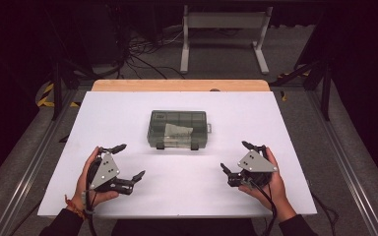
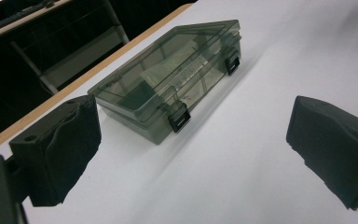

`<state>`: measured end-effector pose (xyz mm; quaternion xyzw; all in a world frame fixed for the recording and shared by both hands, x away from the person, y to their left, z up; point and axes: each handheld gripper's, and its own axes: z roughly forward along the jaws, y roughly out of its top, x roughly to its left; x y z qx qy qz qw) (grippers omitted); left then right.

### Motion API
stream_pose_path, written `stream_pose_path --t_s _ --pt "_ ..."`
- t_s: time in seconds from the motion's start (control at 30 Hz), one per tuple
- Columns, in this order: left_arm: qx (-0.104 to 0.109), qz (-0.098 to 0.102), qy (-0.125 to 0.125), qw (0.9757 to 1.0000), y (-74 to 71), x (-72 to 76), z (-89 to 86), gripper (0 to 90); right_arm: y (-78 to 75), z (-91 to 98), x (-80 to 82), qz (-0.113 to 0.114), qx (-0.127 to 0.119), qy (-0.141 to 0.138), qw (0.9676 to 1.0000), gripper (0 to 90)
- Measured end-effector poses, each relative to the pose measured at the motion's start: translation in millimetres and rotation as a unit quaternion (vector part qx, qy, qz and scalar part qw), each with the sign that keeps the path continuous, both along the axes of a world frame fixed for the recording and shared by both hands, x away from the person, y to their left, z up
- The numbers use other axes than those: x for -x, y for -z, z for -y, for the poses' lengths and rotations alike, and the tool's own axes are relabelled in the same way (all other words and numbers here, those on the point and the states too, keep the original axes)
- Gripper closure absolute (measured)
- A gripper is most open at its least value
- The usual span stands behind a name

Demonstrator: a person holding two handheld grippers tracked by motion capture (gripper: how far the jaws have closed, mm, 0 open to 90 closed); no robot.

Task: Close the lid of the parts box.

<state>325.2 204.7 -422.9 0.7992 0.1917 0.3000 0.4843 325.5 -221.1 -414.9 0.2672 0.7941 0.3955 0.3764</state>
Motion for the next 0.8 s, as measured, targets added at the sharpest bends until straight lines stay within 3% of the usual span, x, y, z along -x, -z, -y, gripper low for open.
stream_pose_path --t_s 0.53,0.8 --pt "-0.021 -0.03 -0.018 0.9992 18.6 7.5 -16.3 4.2 21.5 23.8 15.3 -0.016 0.003 0.018 0.9997 6.4" --pt "-0.02 -0.037 -0.031 0.9986 24.5 12.3 -26.0 4.2 27.4 37.4 22.0 -0.027 -0.014 0.03 0.9991 5.5"
